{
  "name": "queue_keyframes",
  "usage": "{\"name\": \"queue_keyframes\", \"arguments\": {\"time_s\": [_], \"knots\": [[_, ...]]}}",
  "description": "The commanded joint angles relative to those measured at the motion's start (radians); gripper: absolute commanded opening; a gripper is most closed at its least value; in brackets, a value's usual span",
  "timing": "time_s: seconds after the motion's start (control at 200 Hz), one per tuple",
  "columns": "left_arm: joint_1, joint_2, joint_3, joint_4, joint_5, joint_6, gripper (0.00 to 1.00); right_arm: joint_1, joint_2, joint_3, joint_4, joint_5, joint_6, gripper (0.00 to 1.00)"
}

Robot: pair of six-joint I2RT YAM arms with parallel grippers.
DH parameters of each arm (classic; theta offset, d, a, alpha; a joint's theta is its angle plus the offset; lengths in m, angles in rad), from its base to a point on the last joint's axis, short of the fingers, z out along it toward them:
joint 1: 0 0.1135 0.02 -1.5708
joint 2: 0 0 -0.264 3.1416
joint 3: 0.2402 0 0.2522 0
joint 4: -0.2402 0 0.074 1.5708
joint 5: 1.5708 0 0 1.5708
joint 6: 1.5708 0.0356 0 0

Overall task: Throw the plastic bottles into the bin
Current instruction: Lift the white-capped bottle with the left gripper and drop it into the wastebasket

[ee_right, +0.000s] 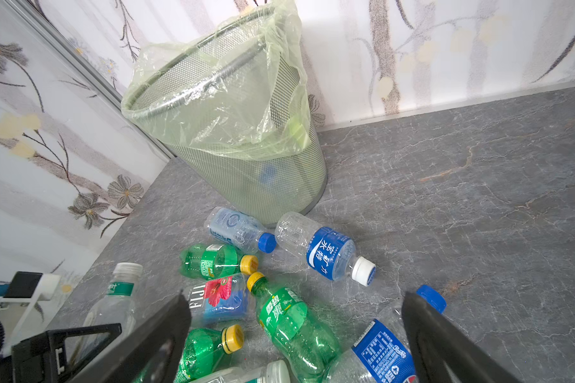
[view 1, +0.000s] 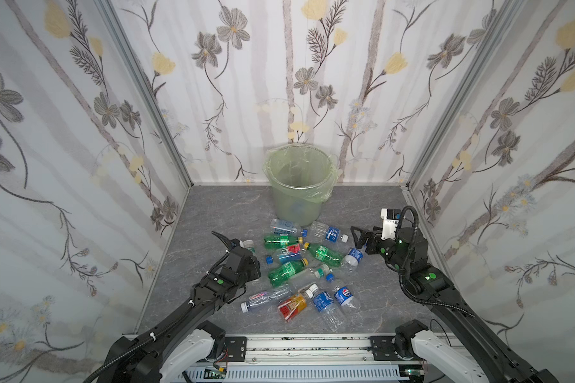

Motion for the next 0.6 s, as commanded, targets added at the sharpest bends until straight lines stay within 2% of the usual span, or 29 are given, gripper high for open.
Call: {"name": "queue_keyframes", "arguments": {"time_s": [0.0, 0.165, 0.31, 0.45, 0.595], "knots": [[0.001, -0.088, 0.056, 0.019, -0.032, 0.048, 0.45, 0.000, -0.001, 0.000, 0.018, 0.027, 0.003, 1.00], [0.001, -0.184, 0.192, 0.019, -0.060, 0.104, 0.45, 0.000, -0.009, -0.010, 0.010, 0.054, 0.003, 1.00], [0.001, -0.138, 0.373, 0.021, -0.060, 0.175, 0.45, 0.000, -0.019, -0.018, 0.014, 0.064, 0.003, 1.00], [0.001, 0.041, 0.621, 0.045, -0.008, 0.241, 0.45, 0.001, -0.021, -0.026, 0.016, 0.066, 0.005, 1.00], [0.003, 0.397, 1.017, 0.073, 0.091, 0.283, 0.45, 0.000, -0.003, -0.038, 0.040, 0.050, 0.021, 1.00]]}}
